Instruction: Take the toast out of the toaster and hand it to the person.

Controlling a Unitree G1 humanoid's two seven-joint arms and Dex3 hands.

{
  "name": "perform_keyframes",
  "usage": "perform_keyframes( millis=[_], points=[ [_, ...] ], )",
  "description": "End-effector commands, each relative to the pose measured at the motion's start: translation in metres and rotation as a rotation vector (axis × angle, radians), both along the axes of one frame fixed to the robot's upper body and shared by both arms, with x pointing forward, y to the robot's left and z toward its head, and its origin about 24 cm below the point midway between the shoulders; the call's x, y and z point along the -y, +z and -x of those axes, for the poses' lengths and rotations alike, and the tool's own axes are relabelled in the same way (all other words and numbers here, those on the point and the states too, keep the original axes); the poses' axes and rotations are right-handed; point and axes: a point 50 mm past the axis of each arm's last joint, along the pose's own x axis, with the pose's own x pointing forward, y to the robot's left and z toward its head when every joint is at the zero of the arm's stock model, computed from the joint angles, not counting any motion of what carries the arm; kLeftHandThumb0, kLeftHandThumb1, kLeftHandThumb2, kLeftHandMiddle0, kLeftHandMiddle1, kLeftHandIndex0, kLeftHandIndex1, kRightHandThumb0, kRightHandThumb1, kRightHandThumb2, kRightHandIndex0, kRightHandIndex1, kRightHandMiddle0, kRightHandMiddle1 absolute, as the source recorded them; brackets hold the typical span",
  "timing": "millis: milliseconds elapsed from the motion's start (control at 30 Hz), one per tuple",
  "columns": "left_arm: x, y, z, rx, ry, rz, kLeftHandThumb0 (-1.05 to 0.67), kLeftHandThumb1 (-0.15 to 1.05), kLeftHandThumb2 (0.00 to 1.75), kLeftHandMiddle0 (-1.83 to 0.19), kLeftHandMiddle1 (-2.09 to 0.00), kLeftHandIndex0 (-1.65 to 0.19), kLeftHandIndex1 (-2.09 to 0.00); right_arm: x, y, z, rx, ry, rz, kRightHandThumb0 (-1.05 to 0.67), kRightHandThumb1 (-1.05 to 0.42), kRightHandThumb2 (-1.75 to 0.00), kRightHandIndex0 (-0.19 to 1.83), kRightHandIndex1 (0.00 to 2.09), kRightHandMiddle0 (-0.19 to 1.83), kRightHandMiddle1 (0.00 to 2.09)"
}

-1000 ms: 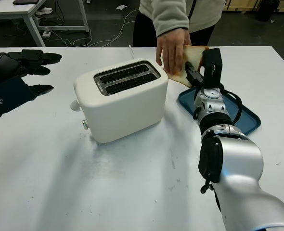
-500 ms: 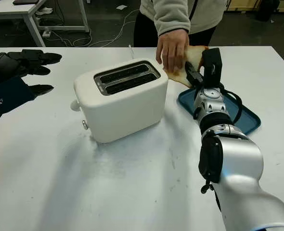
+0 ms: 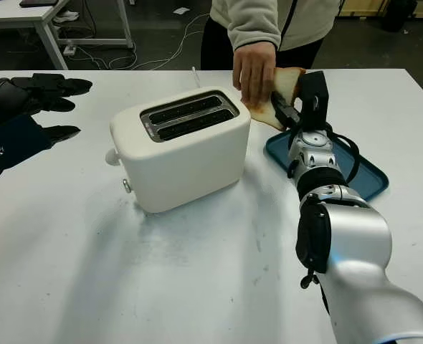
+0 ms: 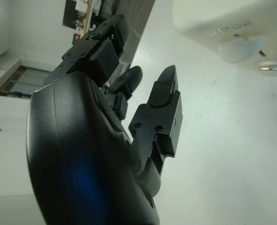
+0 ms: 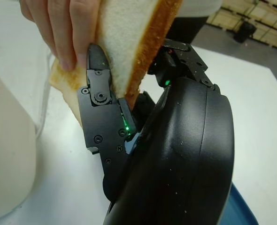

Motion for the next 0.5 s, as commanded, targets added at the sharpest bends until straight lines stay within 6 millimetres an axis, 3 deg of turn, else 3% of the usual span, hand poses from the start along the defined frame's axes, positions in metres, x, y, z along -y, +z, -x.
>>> perform_keyframes(
  millis=[0, 67, 167, 267, 467],
  points=[
    [-0.002, 0.002, 0.001, 0.008, 0.006, -0.003, 0.07, 0.92, 0.16, -0.38, -0.66, -0.62, 0.00, 0.008, 0.004, 0.001, 0.045, -0.012, -0.003, -0.53, -0.92, -0.06, 0.64, 1.30, 0.64, 1.00],
    [-0.002, 0.002, 0.001, 0.010, 0.007, -0.005, 0.06, 0.92, 0.15, -0.39, -0.66, -0.62, 0.00, 0.010, 0.003, 0.002, 0.054, 0.005, -0.014, -0.56, -0.92, -0.03, 0.64, 0.69, 0.73, 0.34],
    [-0.002, 0.002, 0.001, 0.013, 0.008, 0.001, 0.06, 0.92, 0.15, -0.39, -0.67, -0.62, 0.00, 0.016, -0.001, 0.005, 0.068, 0.037, -0.047, -0.60, -0.92, -0.01, 0.53, 0.22, 0.64, 0.04],
    [-0.003, 0.001, 0.002, 0.018, 0.007, 0.012, 0.06, 0.92, 0.15, -0.39, -0.68, -0.63, -0.01, 0.022, -0.004, 0.009, 0.078, 0.066, -0.019, -0.62, -0.92, -0.05, 0.34, 0.04, 0.45, 0.00],
    [-0.005, -0.006, 0.008, 0.018, 0.039, 0.125, 0.05, 0.92, 0.26, -0.32, -0.66, -0.56, 0.00, 0.030, -0.011, 0.020, 0.160, 0.145, -0.023, -0.67, -0.92, -0.05, 0.19, 0.00, 0.30, 0.00]
  ],
)
